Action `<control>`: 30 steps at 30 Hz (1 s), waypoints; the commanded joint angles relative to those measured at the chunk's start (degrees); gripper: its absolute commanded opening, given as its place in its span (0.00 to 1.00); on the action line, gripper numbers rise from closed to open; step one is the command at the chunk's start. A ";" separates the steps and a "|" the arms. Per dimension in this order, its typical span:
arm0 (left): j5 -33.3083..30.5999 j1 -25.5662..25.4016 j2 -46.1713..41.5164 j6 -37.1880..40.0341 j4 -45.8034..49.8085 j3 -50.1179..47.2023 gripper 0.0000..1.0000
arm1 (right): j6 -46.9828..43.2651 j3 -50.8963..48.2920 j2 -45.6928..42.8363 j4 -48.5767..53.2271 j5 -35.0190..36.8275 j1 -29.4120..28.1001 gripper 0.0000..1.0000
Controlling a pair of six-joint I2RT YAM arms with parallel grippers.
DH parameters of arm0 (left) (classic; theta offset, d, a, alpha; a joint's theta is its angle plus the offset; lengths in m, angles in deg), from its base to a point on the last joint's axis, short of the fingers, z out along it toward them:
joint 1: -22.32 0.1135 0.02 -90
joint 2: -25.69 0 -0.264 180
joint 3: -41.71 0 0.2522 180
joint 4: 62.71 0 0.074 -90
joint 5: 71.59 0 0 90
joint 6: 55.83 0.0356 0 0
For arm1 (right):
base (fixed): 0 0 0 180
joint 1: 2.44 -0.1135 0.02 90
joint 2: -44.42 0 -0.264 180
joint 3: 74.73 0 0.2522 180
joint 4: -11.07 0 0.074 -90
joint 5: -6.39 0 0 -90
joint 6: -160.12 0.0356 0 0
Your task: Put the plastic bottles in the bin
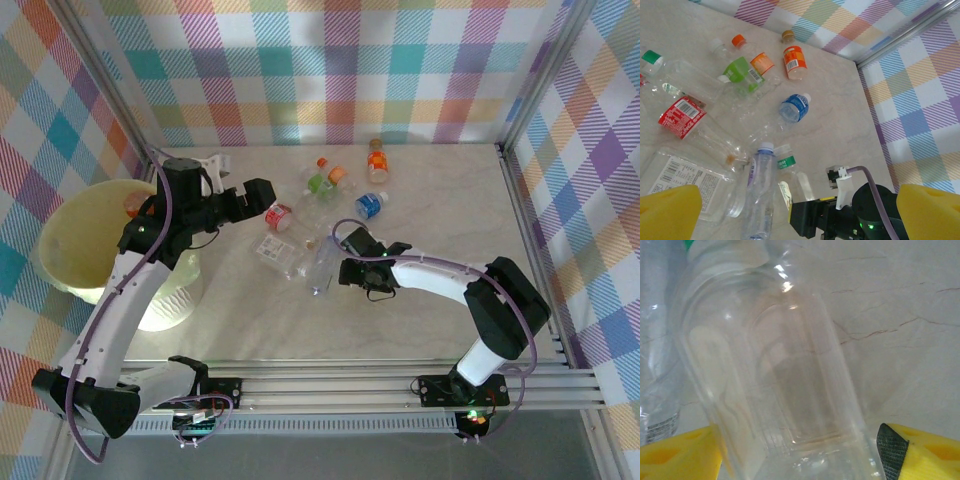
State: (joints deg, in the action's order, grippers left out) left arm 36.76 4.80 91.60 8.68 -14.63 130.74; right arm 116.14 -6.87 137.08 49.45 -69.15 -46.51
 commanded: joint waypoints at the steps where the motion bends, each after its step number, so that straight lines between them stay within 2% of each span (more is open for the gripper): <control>1: -1.04 -0.85 -0.23 1.16 0.11 0.80 1.00 | -4.60 -0.57 -0.73 -0.20 0.66 -0.14 0.80; 7: -1.12 -1.09 0.27 1.50 0.83 1.20 1.00 | -11.66 0.47 1.24 -0.85 -0.35 -0.13 0.76; 14: -0.35 -1.34 0.77 1.56 0.49 1.05 1.00 | -13.89 -1.01 2.31 -2.13 0.92 -0.17 0.73; 18: 0.20 -1.63 1.41 1.52 0.22 1.05 1.00 | -15.24 -2.04 1.94 -3.62 0.31 -0.14 0.68; 24: 0.58 -2.73 2.22 1.25 -0.11 1.01 1.00 | -17.76 -3.81 -1.85 -5.23 2.27 -0.13 0.58; 30: 0.83 -4.65 3.69 -0.05 -2.31 0.07 1.00 | -20.20 -5.53 -9.43 -8.75 2.83 -0.18 0.52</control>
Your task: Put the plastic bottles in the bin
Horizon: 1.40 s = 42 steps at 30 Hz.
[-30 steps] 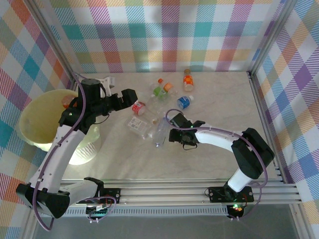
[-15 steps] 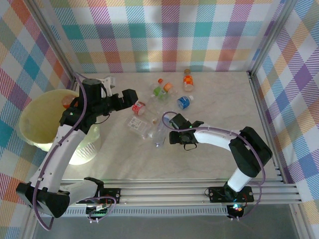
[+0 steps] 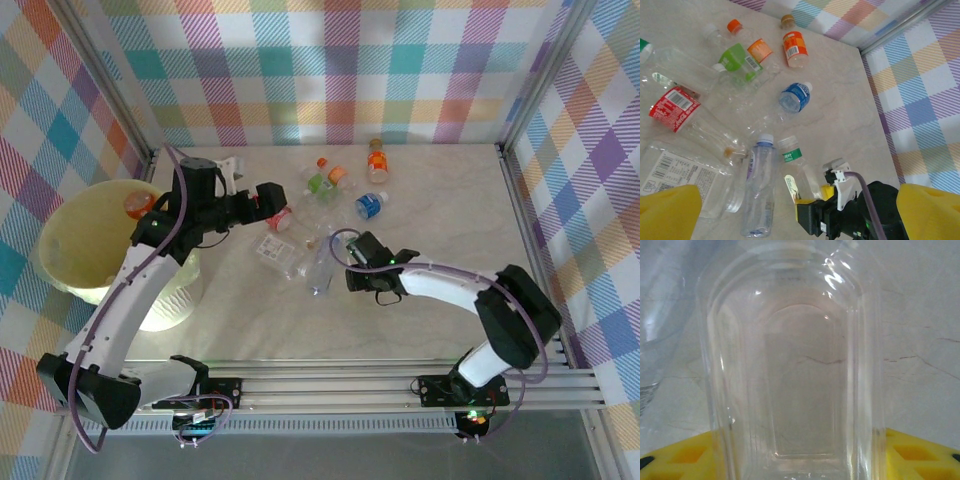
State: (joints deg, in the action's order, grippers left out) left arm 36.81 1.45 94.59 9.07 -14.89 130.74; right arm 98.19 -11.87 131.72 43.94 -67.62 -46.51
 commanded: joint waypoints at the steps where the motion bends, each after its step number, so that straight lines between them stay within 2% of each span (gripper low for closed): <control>1: 0.43 -1.75 1.00 -0.75 -2.49 -0.14 1.00 | -2.44 -0.71 -5.32 -4.09 1.19 -0.13 0.52; 3: -1.19 -2.70 1.23 -1.58 -3.93 -0.90 1.00 | -2.89 -1.01 -7.46 -5.64 0.70 -0.07 0.51; 10: -0.27 -6.03 4.27 -2.67 -7.80 -2.05 1.00 | -3.60 -1.30 -13.31 -12.42 -5.40 -0.13 0.51; 21: 4.42 -9.97 10.09 -2.83 -11.63 -2.63 1.00 | -4.21 -3.46 -14.75 -28.50 -19.51 -0.17 0.51; 24: 5.80 -10.75 11.27 -2.63 -12.29 -2.45 1.00 | -5.01 -3.32 -13.89 -31.67 -21.36 -0.13 0.52; 30: 3.36 -11.13 11.90 -1.68 -11.34 -1.83 1.00 | -6.76 -2.37 -12.54 -37.59 -23.29 -0.13 0.53; 42: 4.37 -11.13 12.22 -2.40 -12.72 -2.00 0.87 | -7.54 0.12 -10.66 -40.69 -27.63 -0.22 0.54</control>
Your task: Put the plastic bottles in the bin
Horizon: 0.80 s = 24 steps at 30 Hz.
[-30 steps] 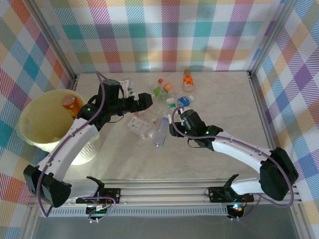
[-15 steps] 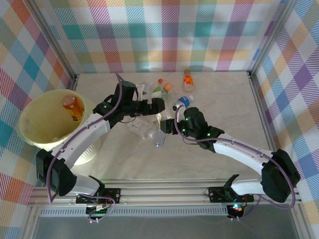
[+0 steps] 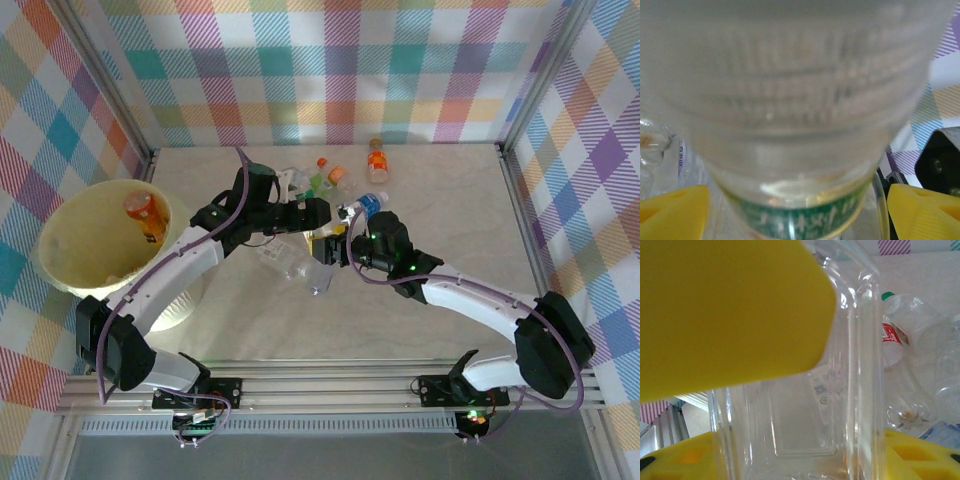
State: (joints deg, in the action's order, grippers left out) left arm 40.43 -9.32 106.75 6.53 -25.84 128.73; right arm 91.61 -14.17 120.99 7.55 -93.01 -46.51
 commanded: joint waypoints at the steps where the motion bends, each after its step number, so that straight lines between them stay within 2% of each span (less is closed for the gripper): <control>1: 0.64 -0.35 0.24 0.06 -1.78 -0.04 0.85 | -0.85 2.41 0.06 -4.50 -2.36 -0.22 0.54; 13: 0.86 -0.35 0.61 0.12 -2.49 0.11 0.58 | -0.61 2.77 0.77 -5.46 -3.86 -0.22 0.58; 24: -3.79 -0.33 -1.28 -0.14 -2.84 -1.45 0.51 | -0.68 3.10 0.94 -3.66 -4.12 -0.22 0.68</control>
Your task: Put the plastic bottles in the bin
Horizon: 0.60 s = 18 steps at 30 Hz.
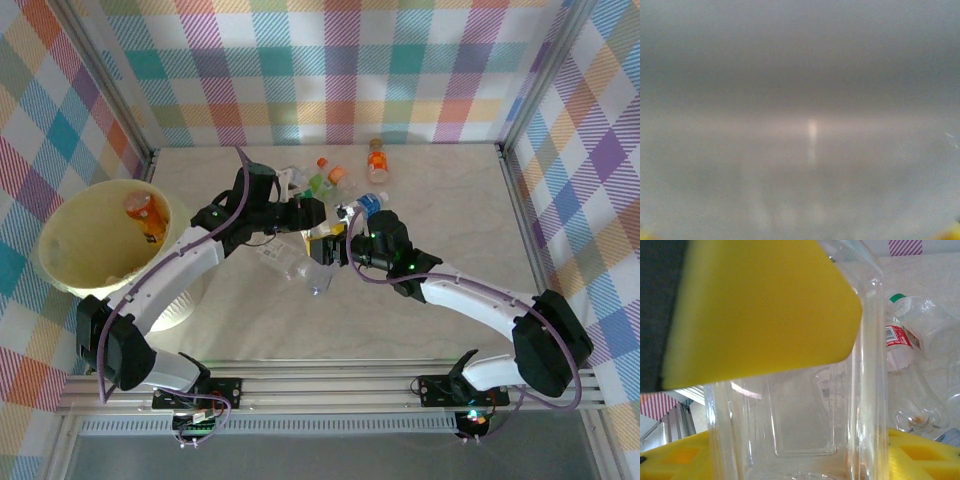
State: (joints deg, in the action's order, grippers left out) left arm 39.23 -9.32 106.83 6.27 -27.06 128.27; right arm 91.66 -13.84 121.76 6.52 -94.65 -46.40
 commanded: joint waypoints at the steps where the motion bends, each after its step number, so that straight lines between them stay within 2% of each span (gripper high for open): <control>1: -3.55 -0.33 -1.62 0.05 -1.15 -0.87 0.51 | -0.80 2.88 0.18 -2.45 -2.40 -0.33 0.70; 5: -7.11 -0.35 -2.03 0.43 1.84 0.31 0.52 | -1.21 3.01 0.33 -1.74 -1.47 -0.33 0.74; 11: -13.41 -0.35 -4.89 1.95 4.33 0.40 0.52 | -2.82 3.40 0.53 0.01 -2.48 -0.33 0.88; 15: -18.93 -0.17 -7.20 3.06 7.21 1.02 0.51 | -5.08 3.23 0.62 0.52 -2.95 -0.34 0.94; 16: -19.82 -0.18 -7.66 3.47 7.88 1.12 0.51 | -5.62 3.14 0.54 0.68 -2.76 -0.33 1.00; 18: -21.36 -0.15 -8.74 3.88 8.80 1.34 0.51 | -6.24 2.96 0.53 1.03 -2.17 -0.33 1.00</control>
State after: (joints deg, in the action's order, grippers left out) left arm 22.64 -9.43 100.52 8.28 -20.83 128.09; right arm 87.99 -12.00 122.24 7.18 -96.29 -46.40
